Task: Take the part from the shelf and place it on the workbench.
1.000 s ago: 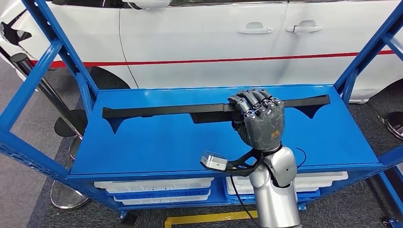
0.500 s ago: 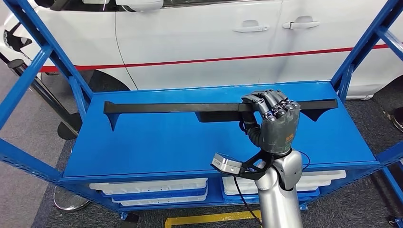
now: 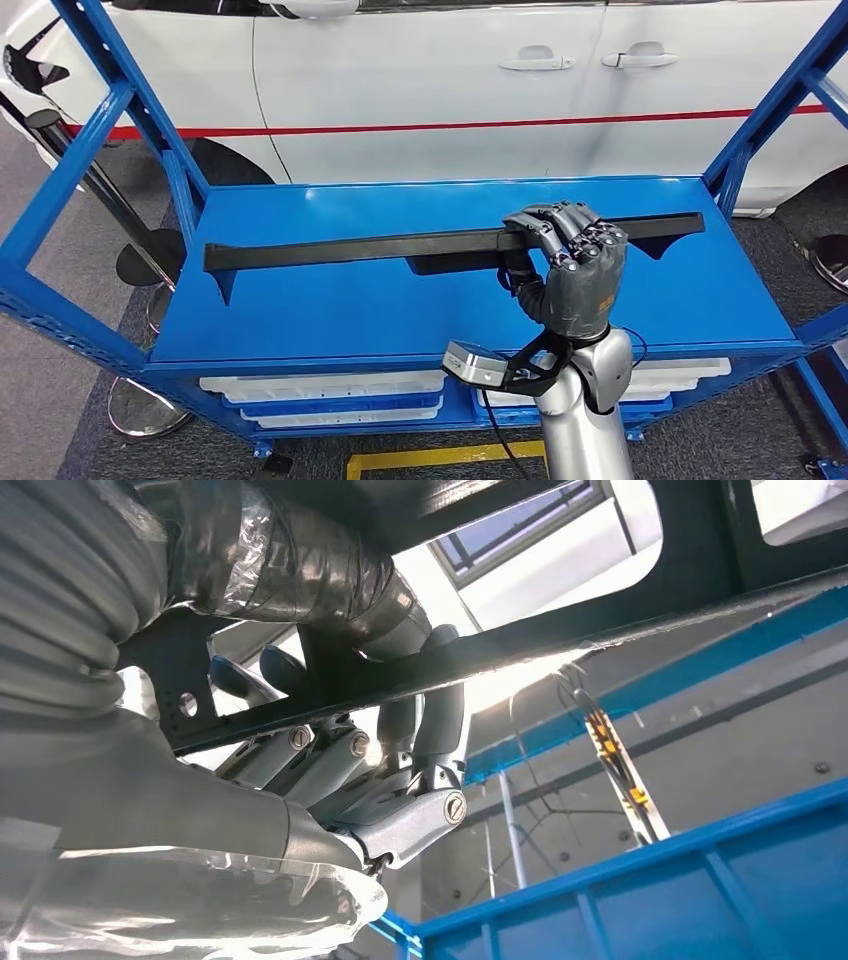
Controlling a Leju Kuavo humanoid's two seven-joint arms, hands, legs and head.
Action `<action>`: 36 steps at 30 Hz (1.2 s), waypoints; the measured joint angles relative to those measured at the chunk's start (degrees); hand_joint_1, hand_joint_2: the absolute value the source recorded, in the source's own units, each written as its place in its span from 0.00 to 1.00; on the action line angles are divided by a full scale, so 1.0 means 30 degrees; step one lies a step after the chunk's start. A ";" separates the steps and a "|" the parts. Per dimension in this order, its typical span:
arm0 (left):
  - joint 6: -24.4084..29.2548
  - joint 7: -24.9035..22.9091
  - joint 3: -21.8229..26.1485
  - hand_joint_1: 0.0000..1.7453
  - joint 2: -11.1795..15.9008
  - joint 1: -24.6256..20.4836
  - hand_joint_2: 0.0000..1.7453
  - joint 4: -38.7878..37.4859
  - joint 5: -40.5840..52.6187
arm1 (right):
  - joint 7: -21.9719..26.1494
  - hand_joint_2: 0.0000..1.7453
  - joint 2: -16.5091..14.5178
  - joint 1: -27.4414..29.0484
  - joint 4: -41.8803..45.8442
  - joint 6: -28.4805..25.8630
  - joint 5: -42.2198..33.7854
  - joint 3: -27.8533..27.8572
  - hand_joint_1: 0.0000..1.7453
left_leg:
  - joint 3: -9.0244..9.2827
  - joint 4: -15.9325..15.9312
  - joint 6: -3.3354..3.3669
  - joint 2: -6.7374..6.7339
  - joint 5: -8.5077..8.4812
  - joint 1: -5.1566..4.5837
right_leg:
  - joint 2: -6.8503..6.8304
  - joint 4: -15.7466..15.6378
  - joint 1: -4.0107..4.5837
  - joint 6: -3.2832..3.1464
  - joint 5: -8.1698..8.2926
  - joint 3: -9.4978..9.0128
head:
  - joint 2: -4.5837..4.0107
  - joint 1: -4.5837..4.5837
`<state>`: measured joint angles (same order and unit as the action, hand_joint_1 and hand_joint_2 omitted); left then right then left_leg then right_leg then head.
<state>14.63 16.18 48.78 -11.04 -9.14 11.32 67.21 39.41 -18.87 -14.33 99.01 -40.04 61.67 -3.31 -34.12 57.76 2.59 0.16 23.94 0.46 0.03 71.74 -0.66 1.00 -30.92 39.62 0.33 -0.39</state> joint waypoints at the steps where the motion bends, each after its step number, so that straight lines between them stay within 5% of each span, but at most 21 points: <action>1: -0.0015 -0.0002 0.0000 0.00 -0.0005 0.0000 1.00 0.0000 -0.0007 | 0.0002 1.00 0.0002 0.0022 0.0000 0.0000 -0.0004 -0.0007 1.00 | -0.0048 0.0102 -0.0036 0.0008 0.0016 0.0001 | -0.0001 -0.1344 -0.0027 -0.0030 0.0585 -0.0774 | 0.0000 0.0002; 3: -0.0029 -0.0018 0.0000 0.00 -0.0015 -0.0016 1.00 0.0000 -0.0015 | -0.0002 1.00 0.0002 0.0038 0.0002 0.0000 0.0007 -0.0047 1.00 | -0.0193 0.0333 -0.0205 0.0028 0.0050 -0.0067 | 0.0007 -0.3453 -0.0003 -0.0146 0.1259 -0.1892 | 0.0000 0.0000; 7: -0.0038 -0.0080 0.0000 0.00 -0.0013 -0.0035 1.00 0.0000 -0.0015 | 0.0002 1.00 0.0000 0.0097 0.0004 0.0002 0.0049 -0.0131 1.00 | -0.0411 0.0475 -0.0642 0.0050 -0.0030 -0.0078 | 0.0023 -0.3980 0.0055 -0.0564 0.1545 -0.1887 | 0.0000 -0.0005; 9: -0.0044 -0.0078 0.0000 0.00 -0.0031 -0.0030 1.00 0.0000 -0.0016 | 0.0004 1.00 -0.0004 0.0101 0.0000 0.0005 0.0033 -0.0197 1.00 | -0.0769 0.1299 -0.0851 0.0049 0.0739 -0.0025 | -0.0037 -0.4098 -0.0018 -0.0839 0.1770 -0.1755 | 0.0000 -0.0009; 12: -0.0067 -0.0067 -0.0004 0.00 -0.0097 -0.0016 1.00 0.0000 -0.0022 | 0.0005 1.00 -0.0005 0.0110 -0.0013 0.0007 -0.0024 -0.0297 1.00 | -0.1961 0.4679 -0.1087 0.0037 0.2896 0.0062 | -0.0105 -0.4107 0.0001 -0.0984 0.2073 -0.1362 | 0.0000 -0.0009; 14: -0.0073 -0.0060 -0.0002 0.00 -0.0129 0.0005 1.00 0.0000 -0.0026 | 0.0005 1.00 -0.0006 0.0114 -0.0038 0.0007 -0.0069 -0.0306 1.00 | -0.1960 0.5526 -0.1090 0.0036 0.3234 0.0068 | -0.0128 -0.4072 0.0038 -0.0961 0.2287 -0.1046 | 0.0000 -0.0009; 17: -0.0064 -0.0036 0.0000 0.00 -0.0142 -0.0031 1.00 0.0000 -0.0047 | 0.0006 1.00 -0.0007 0.0108 -0.0047 0.0007 -0.0186 -0.0339 1.00 | 0.0377 0.2129 -0.0819 0.0037 0.2075 -0.0007 | -0.0130 -0.4023 0.0089 -0.0853 0.2585 -0.0751 | 0.0000 -0.0007; 19: -0.0038 -0.0020 0.0000 0.00 -0.0139 -0.0102 1.00 0.0000 -0.0068 | 0.0007 1.00 -0.0007 0.0097 -0.0044 0.0007 -0.0271 -0.0392 1.00 | 0.1372 0.0352 -0.0584 0.0028 0.1684 -0.0127 | -0.0147 -0.4032 0.0108 -0.0663 0.2776 -0.0690 | 0.0000 -0.0006; 23: -0.0004 -0.0016 0.0000 0.00 -0.0159 -0.0084 1.00 0.0000 -0.0080 | 0.0005 1.00 -0.0002 0.0087 -0.0042 0.0007 -0.0368 -0.0448 1.00 | 0.1311 -0.0077 -0.0165 -0.0023 0.1149 -0.0150 | -0.0141 -0.3980 0.0037 -0.0172 0.2843 -0.0596 | 0.0000 -0.0004; 25: -0.0002 -0.0016 0.0000 0.00 -0.0182 -0.0105 1.00 0.0000 -0.0080 | 0.0005 1.00 0.0016 0.0090 -0.0042 0.0007 -0.0382 -0.0450 1.00 | 0.1085 -0.0243 0.0062 -0.0093 0.0708 -0.0063 | -0.0074 -0.2657 0.0005 -0.0041 0.1581 -0.0069 | 0.0000 0.0004; 27: -0.0002 -0.0016 0.0000 0.00 -0.0188 -0.0105 1.00 0.0000 -0.0080 | 0.0005 1.00 0.0033 0.0098 -0.0044 0.0007 -0.0390 -0.0450 1.00 | 0.0632 -0.0207 0.0143 -0.0130 0.0400 -0.0095 | -0.0038 -0.0192 -0.0039 0.0080 -0.0119 0.0744 | 0.0000 0.0007; 29: -0.0002 -0.0016 0.0000 0.00 -0.0197 -0.0071 1.00 0.0000 -0.0080 | 0.0005 1.00 0.0038 0.0105 -0.0044 0.0007 -0.0390 -0.0450 1.00 | 0.0173 -0.0102 0.0088 -0.0156 0.0144 -0.0100 | -0.0044 0.1076 -0.0078 0.0190 -0.0659 0.0830 | 0.0000 0.0007; 30: -0.0002 -0.0016 0.0000 0.00 -0.0208 -0.0063 1.00 0.0000 -0.0080 | 0.0005 1.00 0.0038 0.0105 -0.0044 0.0007 -0.0390 -0.0450 1.00 | -0.0037 -0.0014 0.0041 -0.0160 0.0049 -0.0087 | -0.0048 0.0627 -0.0108 0.0220 -0.0412 0.0306 | 0.0000 0.0009; 33: 0.0005 -0.0016 0.0000 0.00 -0.0239 -0.0070 1.00 0.0000 -0.0080 | 0.0005 1.00 0.0038 0.0109 -0.0042 0.0007 -0.0395 -0.0455 1.00 | -0.0547 0.0361 -0.0176 -0.0140 -0.0128 -0.0072 | -0.0014 -0.2877 -0.0139 0.0144 0.0556 -0.2198 | 0.0000 0.0009; 36: 0.0053 -0.0020 0.0000 0.00 -0.0241 -0.0085 1.00 0.0000 -0.0086 | 0.0007 1.00 0.0033 0.0104 -0.0036 0.0005 -0.0484 -0.0466 1.00 | -0.0748 0.0504 -0.0516 -0.0114 -0.0358 -0.0118 | 0.0094 -0.3695 -0.0022 -0.0216 0.0846 -0.2500 | 0.0000 0.0005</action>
<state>14.79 16.12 48.78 -11.76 -9.39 11.32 66.95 39.44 -18.77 -14.02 98.90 -40.03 60.22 -4.70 -36.37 59.27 1.05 -0.18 22.86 0.11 0.31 60.65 -0.72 0.35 -28.39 32.12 0.33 -0.37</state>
